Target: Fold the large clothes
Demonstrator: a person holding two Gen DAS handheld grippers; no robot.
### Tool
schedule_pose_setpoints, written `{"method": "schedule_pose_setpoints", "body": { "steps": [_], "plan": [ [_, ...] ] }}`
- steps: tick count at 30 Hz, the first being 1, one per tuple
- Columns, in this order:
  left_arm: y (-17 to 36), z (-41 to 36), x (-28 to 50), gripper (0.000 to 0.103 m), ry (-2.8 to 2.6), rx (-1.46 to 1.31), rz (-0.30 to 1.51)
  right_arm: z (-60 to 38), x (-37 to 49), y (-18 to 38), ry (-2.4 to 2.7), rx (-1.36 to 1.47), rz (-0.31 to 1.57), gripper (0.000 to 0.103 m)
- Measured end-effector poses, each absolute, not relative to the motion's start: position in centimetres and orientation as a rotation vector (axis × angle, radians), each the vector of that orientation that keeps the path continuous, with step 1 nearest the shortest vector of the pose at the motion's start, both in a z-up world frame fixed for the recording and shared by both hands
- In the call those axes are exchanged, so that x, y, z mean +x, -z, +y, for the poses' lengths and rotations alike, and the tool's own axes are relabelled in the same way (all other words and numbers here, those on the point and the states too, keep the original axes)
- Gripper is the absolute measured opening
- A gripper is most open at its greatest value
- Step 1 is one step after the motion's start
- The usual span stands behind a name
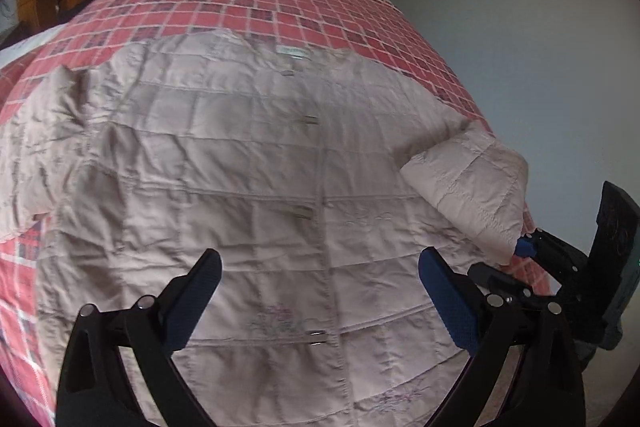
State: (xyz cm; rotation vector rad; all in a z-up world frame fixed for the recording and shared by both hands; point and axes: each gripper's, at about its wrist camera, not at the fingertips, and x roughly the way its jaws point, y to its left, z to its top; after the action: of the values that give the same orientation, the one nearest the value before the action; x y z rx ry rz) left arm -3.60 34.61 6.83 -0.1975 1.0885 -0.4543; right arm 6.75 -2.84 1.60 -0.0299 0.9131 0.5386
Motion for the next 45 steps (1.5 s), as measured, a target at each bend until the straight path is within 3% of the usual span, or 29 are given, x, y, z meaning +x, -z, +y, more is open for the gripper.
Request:
{"method": "schedule_pose_setpoints", "body": {
  "steps": [10,16,17,19,20,21,24,33,40,45],
  "plan": [
    [-3.1,22.5,-0.7,0.098,0.782,-0.286,1.288,-8.3,2.3,-1.5,-0.461,0.090,0.882,0.062],
    [-0.4,20.0,0.3,0.094,0.703,-0.297,1.353,-9.2,1.4,-2.0,-0.393,0.095,0.838,0.064],
    [-0.5,19.8,0.4,0.088,0.702,-0.297,1.338,-9.5,1.3,-2.0,-0.381,0.101,0.832,0.064],
    [-0.5,19.1,0.8,0.049,0.736,-0.327,1.325,-10.2,1.4,-2.2,-0.352,0.112,0.826,0.064],
    [-0.4,18.9,1.4,0.042,0.740,-0.347,1.327,-10.5,1.5,-2.2,-0.339,0.120,0.822,0.064],
    [-0.5,18.6,1.8,0.024,0.748,-0.359,1.311,-10.7,1.5,-2.4,-0.329,0.129,0.816,0.064],
    [-2.2,18.9,2.2,0.011,0.769,-0.355,1.219,-11.7,1.9,-3.4,-0.310,0.163,0.787,0.064],
    [-8.9,27.9,3.8,0.009,0.707,-0.333,0.977,-11.9,8.4,-3.3,-0.324,0.199,0.851,0.064],
    [-8.0,34.8,7.4,0.009,0.585,-0.351,0.977,-9.4,16.0,0.2,-0.307,0.266,0.983,0.060],
    [-4.3,39.6,9.7,0.011,0.482,-0.367,1.000,-7.0,18.9,2.4,-0.310,0.243,1.059,0.060]
  ]
}}
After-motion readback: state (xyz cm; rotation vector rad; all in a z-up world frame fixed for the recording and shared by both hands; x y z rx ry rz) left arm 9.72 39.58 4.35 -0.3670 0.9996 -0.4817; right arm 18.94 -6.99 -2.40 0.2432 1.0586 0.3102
